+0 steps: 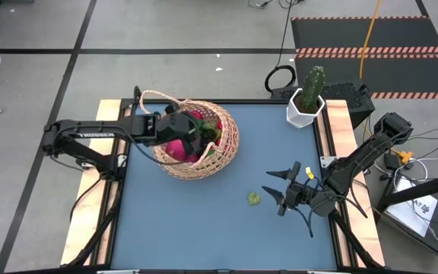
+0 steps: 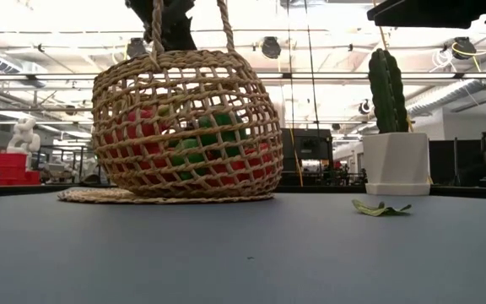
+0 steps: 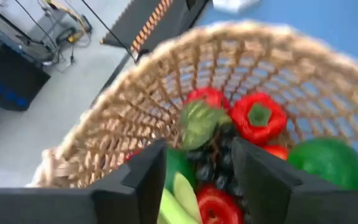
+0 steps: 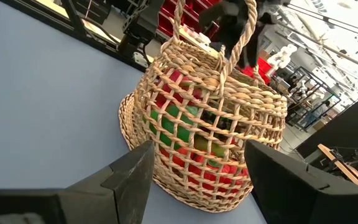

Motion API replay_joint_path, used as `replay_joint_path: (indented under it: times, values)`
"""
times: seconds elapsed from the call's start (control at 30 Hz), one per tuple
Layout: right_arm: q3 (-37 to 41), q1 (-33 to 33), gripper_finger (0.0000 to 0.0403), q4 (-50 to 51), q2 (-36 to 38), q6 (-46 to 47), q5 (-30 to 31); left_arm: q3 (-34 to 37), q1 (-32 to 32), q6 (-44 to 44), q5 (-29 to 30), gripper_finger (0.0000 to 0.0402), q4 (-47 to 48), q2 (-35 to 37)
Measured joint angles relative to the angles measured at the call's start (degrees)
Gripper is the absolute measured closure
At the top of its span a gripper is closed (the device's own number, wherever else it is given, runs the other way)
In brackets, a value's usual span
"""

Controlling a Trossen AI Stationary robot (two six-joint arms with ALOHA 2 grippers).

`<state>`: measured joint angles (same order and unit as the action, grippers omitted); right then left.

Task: Build produce basket
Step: Return to Home Position

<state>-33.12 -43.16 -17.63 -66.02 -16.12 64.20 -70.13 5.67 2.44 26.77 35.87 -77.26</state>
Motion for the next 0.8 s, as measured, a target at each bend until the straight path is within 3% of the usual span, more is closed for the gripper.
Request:
replay_joint_path:
  times: [0.2, 0.37, 0.53, 0.67, 0.8]
  values:
    - [0.0, 0.0, 0.016, 0.28, 0.0, 0.02, 0.0, -0.02, -0.88, 2.37, -0.06, 0.0201, -0.55, 5.37]
    - [0.0, 0.0, 0.016, -0.62, 0.01, 0.66, -0.01, -0.02, -3.84, 5.27, 0.13, 0.0225, -0.41, 12.1]
    - [0.0, -0.12, 0.0171, -7.04, 0.38, -1.15, -0.86, 2.22, -14.7, 4.53, 8.48, 0.0277, -2.05, 18.1]
    - [0.0, -0.25, 0.0192, -7.91, 2.71, -0.89, -6.69, 7.96, -25.12, 1.67, 17.03, 0.0322, -7.4, 21.97]
    - [0.0, -0.67, 0.0221, -7.82, 5.42, -0.88, -7.52, 14.73, -32.01, -0.78, 19.73, 0.0355, -13.81, 24.35]
